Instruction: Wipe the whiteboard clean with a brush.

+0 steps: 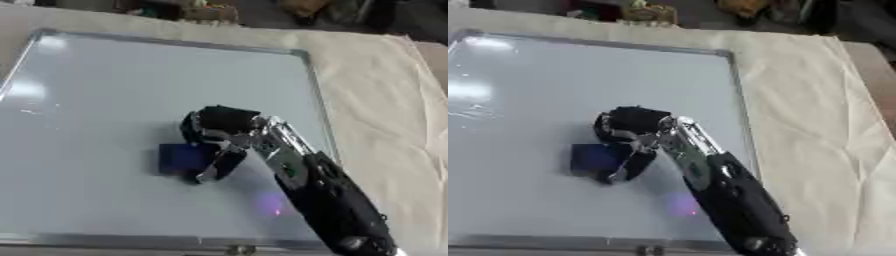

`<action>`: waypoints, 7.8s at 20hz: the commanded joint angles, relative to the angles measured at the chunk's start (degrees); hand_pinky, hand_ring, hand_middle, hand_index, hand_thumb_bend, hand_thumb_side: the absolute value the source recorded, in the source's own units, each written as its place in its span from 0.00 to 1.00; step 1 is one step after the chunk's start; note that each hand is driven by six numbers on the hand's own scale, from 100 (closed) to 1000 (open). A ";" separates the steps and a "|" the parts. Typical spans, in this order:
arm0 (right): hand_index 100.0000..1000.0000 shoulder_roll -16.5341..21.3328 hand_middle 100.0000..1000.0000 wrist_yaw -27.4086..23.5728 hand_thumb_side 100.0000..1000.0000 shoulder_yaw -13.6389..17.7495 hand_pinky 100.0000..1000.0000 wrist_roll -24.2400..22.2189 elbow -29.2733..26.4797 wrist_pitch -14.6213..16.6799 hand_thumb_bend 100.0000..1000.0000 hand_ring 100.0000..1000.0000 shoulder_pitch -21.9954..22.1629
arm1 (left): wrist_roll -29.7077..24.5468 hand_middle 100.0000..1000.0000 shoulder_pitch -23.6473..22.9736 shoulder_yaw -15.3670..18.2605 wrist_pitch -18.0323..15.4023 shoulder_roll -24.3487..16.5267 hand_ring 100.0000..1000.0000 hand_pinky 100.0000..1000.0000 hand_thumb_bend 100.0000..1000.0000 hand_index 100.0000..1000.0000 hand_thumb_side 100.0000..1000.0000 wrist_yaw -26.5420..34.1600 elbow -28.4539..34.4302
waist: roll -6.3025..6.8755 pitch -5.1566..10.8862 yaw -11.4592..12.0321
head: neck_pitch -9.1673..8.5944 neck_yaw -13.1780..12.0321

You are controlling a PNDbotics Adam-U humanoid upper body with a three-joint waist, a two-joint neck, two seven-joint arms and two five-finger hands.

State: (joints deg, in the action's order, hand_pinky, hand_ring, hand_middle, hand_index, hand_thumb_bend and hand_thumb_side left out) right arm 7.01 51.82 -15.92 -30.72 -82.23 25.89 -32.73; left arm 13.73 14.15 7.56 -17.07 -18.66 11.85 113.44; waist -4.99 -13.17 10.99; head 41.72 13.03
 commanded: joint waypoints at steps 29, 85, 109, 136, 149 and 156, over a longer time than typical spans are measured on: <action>0.00 8.16 0.17 -4.52 0.23 5.96 0.41 4.05 1.92 -4.00 0.25 0.36 -9.13 | 0.16 0.39 0.16 -0.09 -0.57 -0.91 0.34 0.26 0.00 0.44 0.85 -0.33 1.16 | 1.66 0.16 1.34 | -0.79 1.23; 0.06 14.51 0.15 6.37 0.39 5.88 0.45 3.82 21.27 8.71 0.34 0.45 -18.14 | -0.03 0.39 0.67 -0.39 -0.94 -0.46 0.33 0.25 0.00 0.43 0.84 -1.11 1.16 | 1.64 -2.23 3.33 | -1.99 3.22; 0.30 14.34 0.25 3.55 0.41 5.56 0.51 -2.77 19.80 11.57 0.23 0.49 -18.34 | 0.46 0.39 0.69 -0.34 -0.80 -0.38 0.33 0.25 0.00 0.43 0.84 -1.17 1.16 | 1.66 -2.21 3.15 | -2.99 2.97; 0.21 14.33 0.16 4.36 0.07 6.74 0.45 -1.25 21.78 8.99 0.00 0.44 -18.61 | 0.63 0.39 0.68 -0.34 -0.82 -0.36 0.33 0.25 0.00 0.43 0.85 -0.85 1.16 | 1.84 -2.18 3.08 | -3.44 3.05; 0.19 14.16 0.10 4.27 0.13 7.62 0.41 -0.18 23.46 6.76 0.00 0.39 -18.62 | 0.69 0.39 0.65 -0.37 -1.01 -0.31 0.33 0.25 0.00 0.43 0.84 -0.70 1.16 | 2.25 -2.05 3.09 | -2.65 2.35; 0.17 14.00 0.05 1.74 0.14 7.10 0.36 -2.56 23.43 7.25 0.00 0.33 -18.62 | 0.73 0.39 0.53 -0.34 -0.87 -0.28 0.33 0.25 0.00 0.43 0.84 -0.71 1.16 | 2.22 -1.86 3.07 | -2.80 2.50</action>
State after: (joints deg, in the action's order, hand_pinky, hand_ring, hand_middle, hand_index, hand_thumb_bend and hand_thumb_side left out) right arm 20.43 54.01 -8.29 -32.26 -58.92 32.69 -50.92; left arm 14.38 14.45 7.17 -17.95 -18.54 11.11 113.44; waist -3.13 -15.97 14.11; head 38.77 15.47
